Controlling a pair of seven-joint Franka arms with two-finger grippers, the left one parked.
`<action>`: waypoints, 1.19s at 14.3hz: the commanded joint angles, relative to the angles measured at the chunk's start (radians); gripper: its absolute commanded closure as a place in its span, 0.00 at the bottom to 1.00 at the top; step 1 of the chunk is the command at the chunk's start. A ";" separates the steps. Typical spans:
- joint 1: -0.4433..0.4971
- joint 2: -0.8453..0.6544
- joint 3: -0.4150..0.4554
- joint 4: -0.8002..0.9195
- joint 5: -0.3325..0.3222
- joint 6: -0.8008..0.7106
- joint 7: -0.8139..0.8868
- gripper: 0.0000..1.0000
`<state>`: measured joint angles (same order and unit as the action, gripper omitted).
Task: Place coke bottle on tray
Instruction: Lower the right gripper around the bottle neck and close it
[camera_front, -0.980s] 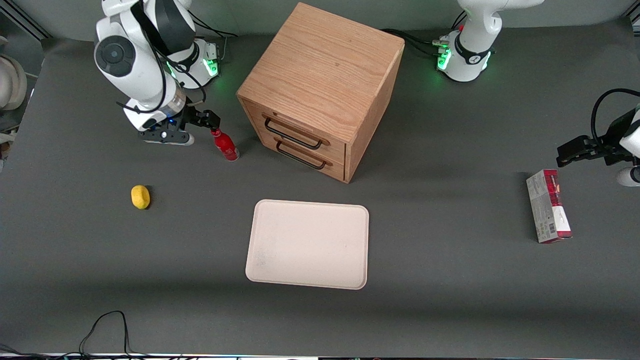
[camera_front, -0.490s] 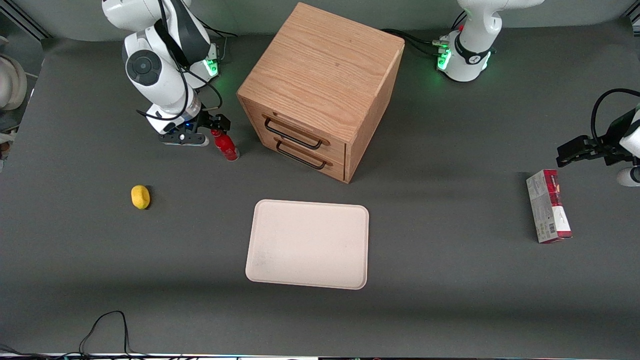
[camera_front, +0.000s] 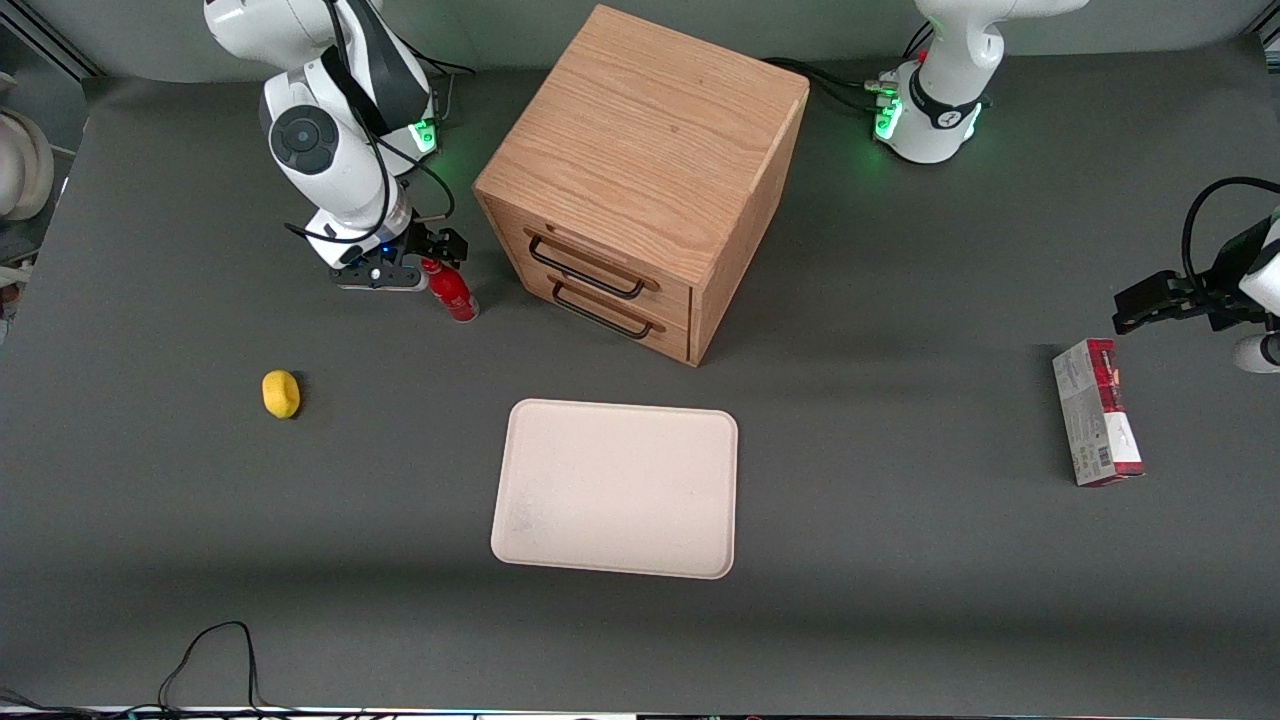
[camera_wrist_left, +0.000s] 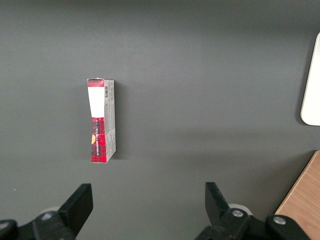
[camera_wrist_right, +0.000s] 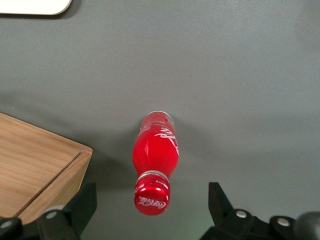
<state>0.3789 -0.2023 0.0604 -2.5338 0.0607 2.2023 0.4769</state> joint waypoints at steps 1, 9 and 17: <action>0.014 0.015 -0.013 -0.005 0.004 0.023 -0.021 0.07; 0.014 0.037 -0.013 -0.003 0.002 0.027 -0.021 1.00; 0.002 0.040 -0.028 0.217 0.002 -0.215 -0.021 1.00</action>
<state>0.3796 -0.1769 0.0546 -2.4618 0.0602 2.1281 0.4760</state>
